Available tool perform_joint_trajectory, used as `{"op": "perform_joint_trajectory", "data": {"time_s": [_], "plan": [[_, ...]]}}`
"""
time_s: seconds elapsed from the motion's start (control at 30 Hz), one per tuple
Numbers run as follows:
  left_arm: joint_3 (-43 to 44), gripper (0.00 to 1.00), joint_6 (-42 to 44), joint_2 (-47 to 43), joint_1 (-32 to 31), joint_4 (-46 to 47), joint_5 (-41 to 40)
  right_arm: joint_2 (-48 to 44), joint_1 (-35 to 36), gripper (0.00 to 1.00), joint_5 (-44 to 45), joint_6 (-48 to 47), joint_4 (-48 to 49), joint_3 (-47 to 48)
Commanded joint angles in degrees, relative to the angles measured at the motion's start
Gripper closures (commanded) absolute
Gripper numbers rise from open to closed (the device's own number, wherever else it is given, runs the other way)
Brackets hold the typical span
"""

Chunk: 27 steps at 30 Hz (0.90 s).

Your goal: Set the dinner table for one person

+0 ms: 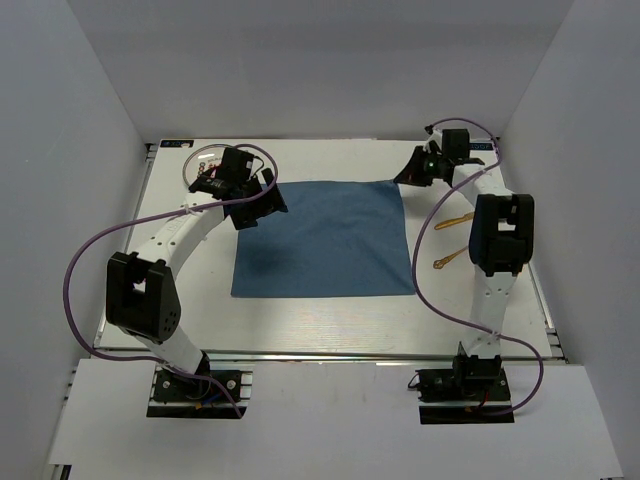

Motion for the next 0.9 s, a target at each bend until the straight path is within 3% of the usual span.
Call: {"op": "perform_joint_trajectory", "data": {"time_s": [0.0,0.27,0.5,0.77,0.8,0.83,0.87], "plan": [[-0.3,0.02,0.6,-1.5,0.0,1.1,0.4,-8.2,0.6,1.00,-5.1,1.4,5.7,-1.6],[-2.0,0.02,0.7,-2.3,0.0,3.1,1.0,-8.4,0.1,1.00,-9.9,-0.2,7.2,-0.4],[-2.1,0.02,0.9,-2.0,0.0,2.8,0.3,0.4,0.0,1.00,-10.1,-1.1,2.9,7.9],[-2.8,0.02,1.0,-2.3,0.0,2.9,-2.4,-1.0,-0.1,1.00,-4.5,0.1,4.8,5.5],[-2.7,0.02,0.3,-1.9,0.5,2.8,-2.6,-1.4,-0.1,0.69,-2.6,0.2,4.4,5.4],[-2.5,0.02,0.0,-1.6,0.5,2.3,-3.0,-1.9,-0.1,0.49,-1.8,0.3,4.4,5.2],[-2.0,0.02,-0.3,-1.5,0.5,2.2,-3.1,-3.2,0.1,0.19,-0.7,0.5,4.3,4.9]]}}
